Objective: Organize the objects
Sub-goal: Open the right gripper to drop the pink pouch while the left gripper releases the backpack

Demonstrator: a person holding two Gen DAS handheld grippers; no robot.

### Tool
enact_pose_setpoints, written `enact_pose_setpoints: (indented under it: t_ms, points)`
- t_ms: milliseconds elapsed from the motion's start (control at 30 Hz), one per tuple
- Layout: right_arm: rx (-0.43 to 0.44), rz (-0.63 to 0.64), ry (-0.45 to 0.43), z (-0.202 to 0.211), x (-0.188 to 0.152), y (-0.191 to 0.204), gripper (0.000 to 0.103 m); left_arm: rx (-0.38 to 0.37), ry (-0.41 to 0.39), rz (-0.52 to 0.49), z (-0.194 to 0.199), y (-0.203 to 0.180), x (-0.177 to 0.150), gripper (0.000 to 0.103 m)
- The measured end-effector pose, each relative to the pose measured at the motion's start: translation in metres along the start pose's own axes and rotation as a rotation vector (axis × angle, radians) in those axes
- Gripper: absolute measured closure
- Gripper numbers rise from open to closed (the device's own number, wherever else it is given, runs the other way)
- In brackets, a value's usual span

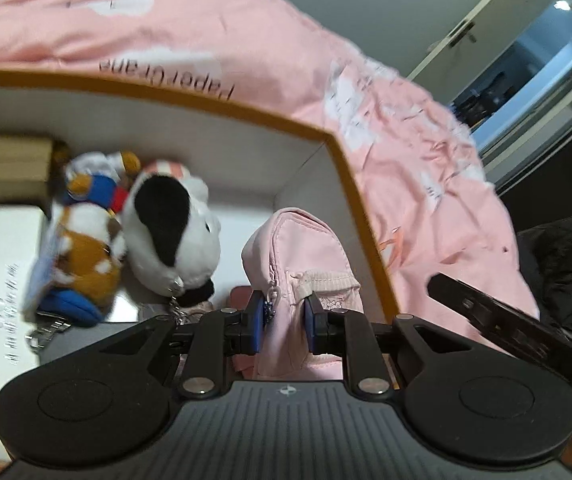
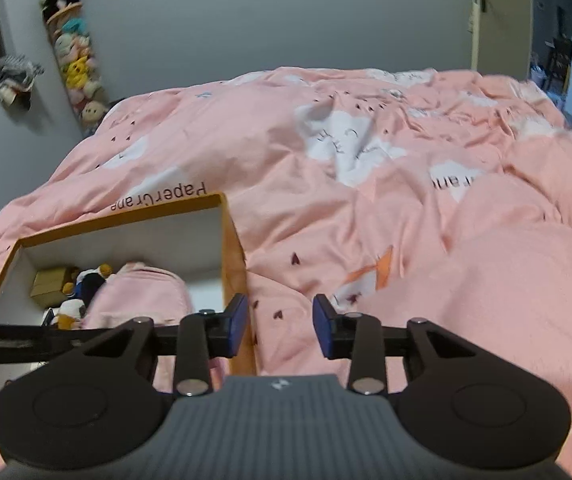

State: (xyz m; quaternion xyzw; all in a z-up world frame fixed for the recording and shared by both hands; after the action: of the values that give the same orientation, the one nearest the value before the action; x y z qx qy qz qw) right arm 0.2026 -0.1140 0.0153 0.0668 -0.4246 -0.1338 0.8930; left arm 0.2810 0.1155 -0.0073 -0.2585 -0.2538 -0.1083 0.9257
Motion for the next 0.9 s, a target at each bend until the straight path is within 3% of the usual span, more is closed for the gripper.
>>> enact_pose_setpoints:
  t_ms: [367,600,700,800,900]
  points:
    - [0.046,-0.047,0.040,-0.010,-0.021,-0.009,0.062,0.116,0.093,-0.025,-0.037,-0.008,-0.013,0.080]
    - [0.059,-0.043,0.051,-0.004,-0.024,-0.008,0.060,0.216,0.126,-0.119,-0.046,-0.018,-0.016,0.066]
    - [0.054,-0.041,0.052,0.002,-0.025,-0.007,0.058,0.253,0.122,-0.149,-0.043,-0.019,-0.015,0.051]
    - [0.055,-0.047,0.039,0.013,-0.028,-0.009,0.055,0.231,0.089,-0.131,-0.032,-0.018,-0.015,0.051]
    - [0.067,-0.054,0.020,0.025,-0.030,-0.011,0.053,0.187,-0.023,-0.116,-0.003,-0.019,-0.016,0.048]
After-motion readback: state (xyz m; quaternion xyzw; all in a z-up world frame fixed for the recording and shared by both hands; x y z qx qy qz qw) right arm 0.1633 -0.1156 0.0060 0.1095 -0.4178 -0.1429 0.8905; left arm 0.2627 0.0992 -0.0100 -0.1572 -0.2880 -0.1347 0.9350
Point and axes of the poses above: each gripper's, at about its wrist camera, not at the fingertips, and z roughly against the way its jaws point, y to its left, x to its top, the point moved 2 cm from there along -z, roughly the way its jaws point, and after that the axes turned 6 degrees about x, right-handed, at the moved point
